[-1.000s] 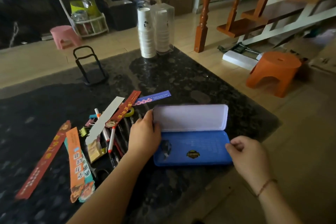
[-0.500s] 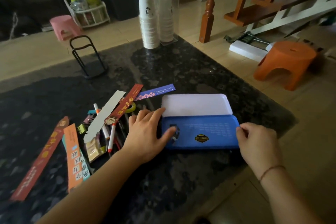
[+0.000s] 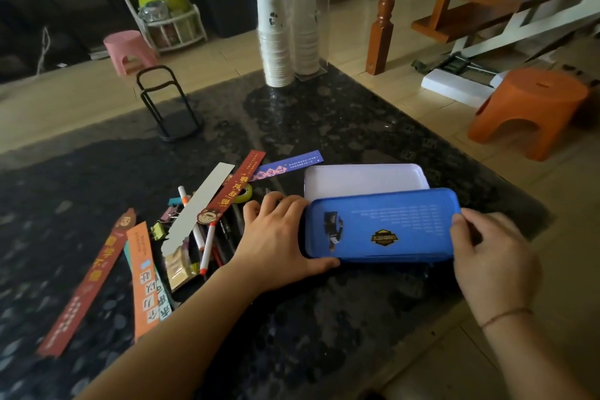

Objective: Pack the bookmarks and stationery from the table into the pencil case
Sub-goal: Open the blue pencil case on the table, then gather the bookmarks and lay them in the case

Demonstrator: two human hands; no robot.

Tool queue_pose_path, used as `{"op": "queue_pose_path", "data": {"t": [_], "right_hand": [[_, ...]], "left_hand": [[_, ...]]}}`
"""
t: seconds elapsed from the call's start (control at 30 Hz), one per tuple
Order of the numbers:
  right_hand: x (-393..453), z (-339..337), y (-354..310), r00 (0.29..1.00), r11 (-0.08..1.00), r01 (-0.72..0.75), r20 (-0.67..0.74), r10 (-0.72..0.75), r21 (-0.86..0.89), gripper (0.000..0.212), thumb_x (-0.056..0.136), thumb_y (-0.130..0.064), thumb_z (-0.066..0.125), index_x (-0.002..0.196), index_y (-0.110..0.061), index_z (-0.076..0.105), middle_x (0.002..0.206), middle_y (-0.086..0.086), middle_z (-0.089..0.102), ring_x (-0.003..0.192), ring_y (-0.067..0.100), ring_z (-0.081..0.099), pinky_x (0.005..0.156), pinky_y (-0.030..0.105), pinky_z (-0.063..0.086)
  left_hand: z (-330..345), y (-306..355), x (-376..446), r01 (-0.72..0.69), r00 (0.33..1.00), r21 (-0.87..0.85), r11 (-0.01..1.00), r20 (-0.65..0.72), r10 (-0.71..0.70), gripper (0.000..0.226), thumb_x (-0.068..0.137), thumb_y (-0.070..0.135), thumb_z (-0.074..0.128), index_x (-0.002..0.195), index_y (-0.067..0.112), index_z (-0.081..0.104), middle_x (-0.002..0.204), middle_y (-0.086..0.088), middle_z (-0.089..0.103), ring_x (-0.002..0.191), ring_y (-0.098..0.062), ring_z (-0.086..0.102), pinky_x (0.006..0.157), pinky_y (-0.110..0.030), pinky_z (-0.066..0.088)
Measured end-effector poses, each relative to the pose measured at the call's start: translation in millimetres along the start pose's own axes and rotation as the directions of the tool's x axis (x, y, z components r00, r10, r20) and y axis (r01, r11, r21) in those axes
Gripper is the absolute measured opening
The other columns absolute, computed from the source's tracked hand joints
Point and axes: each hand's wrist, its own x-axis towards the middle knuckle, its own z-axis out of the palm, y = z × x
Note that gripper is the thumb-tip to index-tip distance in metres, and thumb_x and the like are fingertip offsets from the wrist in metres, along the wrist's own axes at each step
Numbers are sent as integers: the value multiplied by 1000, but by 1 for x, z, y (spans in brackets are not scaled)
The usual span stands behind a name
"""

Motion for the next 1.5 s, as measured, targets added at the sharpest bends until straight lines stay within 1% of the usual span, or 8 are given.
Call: {"op": "queue_pose_path", "data": {"t": [0.4, 0.53, 0.9, 1.1, 1.2, 1.27, 1.37, 1.5], "right_hand": [[-10, -20, 26, 978, 976, -199, 87, 191, 89, 16, 86, -18, 65, 94, -8, 74, 63, -4, 59, 55, 8, 52, 48, 3, 39], [-19, -19, 26, 949, 977, -212, 239, 205, 5, 11, 84, -23, 66, 85, -17, 75, 64, -3, 66, 58, 20, 60, 55, 34, 52], [-9, -13, -17, 922, 980, -117, 349, 168, -161, 40, 82, -44, 60, 108, -14, 65, 58, -1, 58, 56, 20, 57, 49, 33, 48], [-13, -12, -108, 951, 998, -62, 304, 60, -1, 28, 84, -42, 61, 104, -24, 69, 68, -9, 61, 62, 16, 55, 52, 22, 39], [-24, -10, -141, 937, 974, -74, 349, -6, 215, 27, 83, -48, 59, 91, -25, 71, 60, -9, 61, 56, 4, 54, 49, 17, 35], [-26, -10, -157, 867, 871, -267, 497, 31, 412, 43, 78, -67, 48, 77, -30, 68, 60, -3, 65, 51, 6, 57, 49, 20, 37], [-26, -10, -163, 578, 510, -724, 812, 81, 464, 51, 67, -83, 40, 93, -45, 62, 78, 5, 74, 52, 15, 61, 37, 24, 36], [-28, -8, -156, 505, 570, -717, 863, 28, 401, 38, 76, -50, 62, 106, -27, 66, 82, 7, 75, 65, 29, 63, 43, 30, 41]], "left_hand": [[-5, -3, 44, 33, 998, 45, 998, 57, -36, 100, 57, 90, 35, 138, 31, 35, 139, 7, 49, 128, -24, 33, 101, -52, 16], [-11, -18, 29, -34, 990, 41, 999, 139, 28, 94, 70, 70, 49, 148, 31, 13, 149, 5, 37, 137, -24, 24, 107, -55, 14], [-49, -89, -17, 308, 950, 213, 927, -115, -289, 57, 81, 62, 49, 129, 30, 51, 134, 5, 50, 123, -25, 38, 97, -47, 31], [-62, -94, -25, 240, 970, 291, 926, -103, -219, 26, 90, 45, 53, 105, 34, 70, 125, 9, 59, 117, -23, 41, 90, -43, 28], [-77, -104, -37, 172, 955, 317, 933, -288, -78, 11, 81, 29, 70, 91, 32, 74, 110, 1, 63, 100, -29, 47, 79, -43, 32], [-86, -115, -45, 50, 894, 281, 958, -440, 83, 18, 81, 26, 70, 97, 32, 71, 105, -2, 57, 93, -30, 47, 77, -43, 30], [-95, -127, -56, -317, 804, 188, 930, -466, 369, 27, 88, 21, 67, 113, 31, 65, 109, -3, 50, 91, -25, 49, 78, -39, 32], [-98, -124, -63, -450, 801, 98, 888, -395, 450, 49, 79, 9, 78, 120, 26, 59, 119, -6, 46, 97, -24, 51, 74, -40, 44]]}}
